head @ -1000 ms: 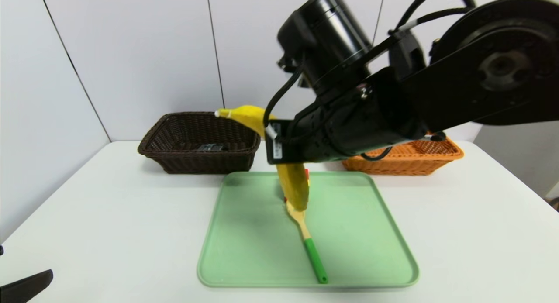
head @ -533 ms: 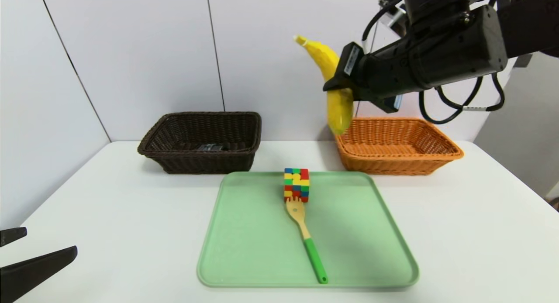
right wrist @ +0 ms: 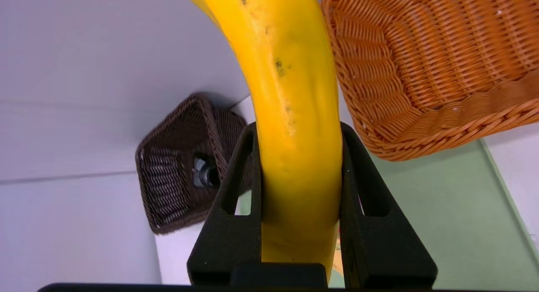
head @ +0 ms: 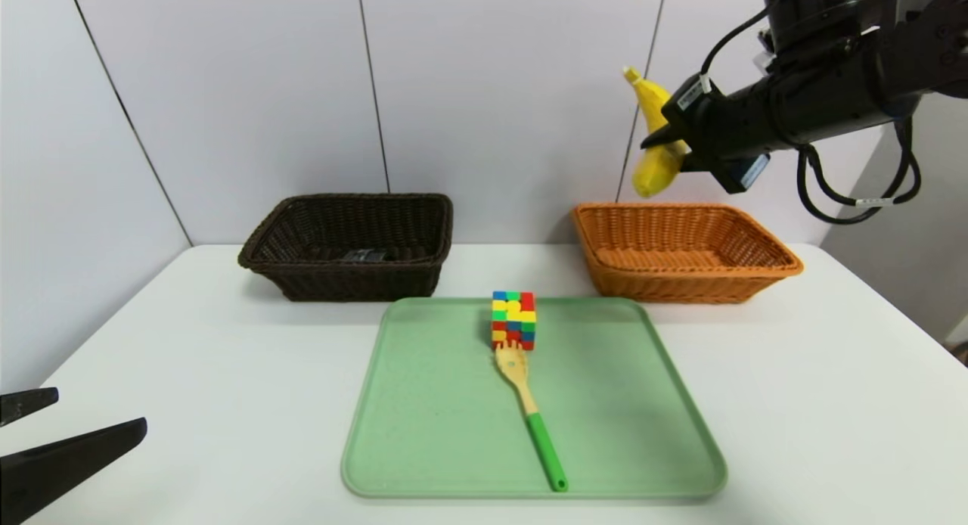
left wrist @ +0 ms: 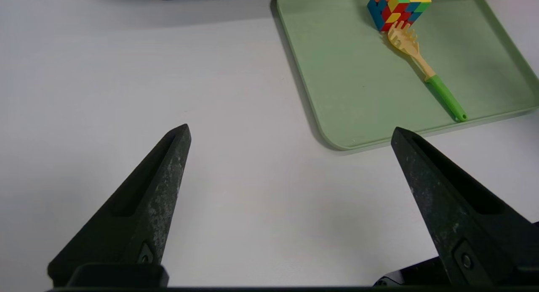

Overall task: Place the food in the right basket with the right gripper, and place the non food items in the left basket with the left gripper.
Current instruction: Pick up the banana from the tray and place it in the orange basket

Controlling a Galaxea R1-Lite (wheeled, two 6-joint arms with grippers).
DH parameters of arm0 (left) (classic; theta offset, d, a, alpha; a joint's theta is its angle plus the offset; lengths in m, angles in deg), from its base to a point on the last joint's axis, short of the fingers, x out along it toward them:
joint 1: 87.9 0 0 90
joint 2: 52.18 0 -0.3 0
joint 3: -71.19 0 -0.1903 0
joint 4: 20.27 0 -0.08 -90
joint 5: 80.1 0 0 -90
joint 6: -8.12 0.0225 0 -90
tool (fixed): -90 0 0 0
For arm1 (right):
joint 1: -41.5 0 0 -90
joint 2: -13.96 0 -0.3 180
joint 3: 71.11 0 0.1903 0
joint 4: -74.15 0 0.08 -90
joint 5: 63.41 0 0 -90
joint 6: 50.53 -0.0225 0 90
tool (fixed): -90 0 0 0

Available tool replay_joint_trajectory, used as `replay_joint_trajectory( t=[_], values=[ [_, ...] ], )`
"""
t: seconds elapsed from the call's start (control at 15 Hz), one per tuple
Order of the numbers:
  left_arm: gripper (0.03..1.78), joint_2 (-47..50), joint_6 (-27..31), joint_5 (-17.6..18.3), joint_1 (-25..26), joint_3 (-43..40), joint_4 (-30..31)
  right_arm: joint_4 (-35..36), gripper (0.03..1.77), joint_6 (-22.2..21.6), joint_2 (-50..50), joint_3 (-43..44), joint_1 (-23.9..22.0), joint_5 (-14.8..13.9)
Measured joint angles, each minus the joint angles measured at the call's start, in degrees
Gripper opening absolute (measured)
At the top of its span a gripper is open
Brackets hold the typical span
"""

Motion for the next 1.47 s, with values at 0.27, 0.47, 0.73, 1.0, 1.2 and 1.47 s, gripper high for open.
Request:
replay_joint_trajectory(
  t=[0.27,0.47,0.73,1.0,1.2,1.47],
  values=[
    [1.69,-0.20,-0.04,-0.05,0.00,-0.09,0.00,-0.28,0.50,-4.58,1.71,-0.07,-2.58,-0.63],
    [1.69,-0.18,-0.09,-0.05,0.00,0.00,0.00,0.22,0.50,-8.17,3.89,-0.11,-4.61,-3.28],
    [1.69,-0.11,-0.04,-0.05,0.00,0.00,0.00,-0.50,0.50,-9.59,5.88,-0.11,-5.92,-2.73],
    [1.69,-0.16,0.05,-0.05,0.00,0.17,0.00,-1.33,0.50,-11.85,7.80,-0.13,-7.24,-2.27],
    [1.69,-0.24,0.07,0.04,0.00,0.20,0.00,-1.08,0.50,-15.19,8.87,-0.05,-8.83,-0.98],
    [1.69,-0.41,0.07,-0.02,0.00,0.20,0.00,-1.44,0.50,-15.30,9.51,-0.11,-9.57,1.15]
  ],
)
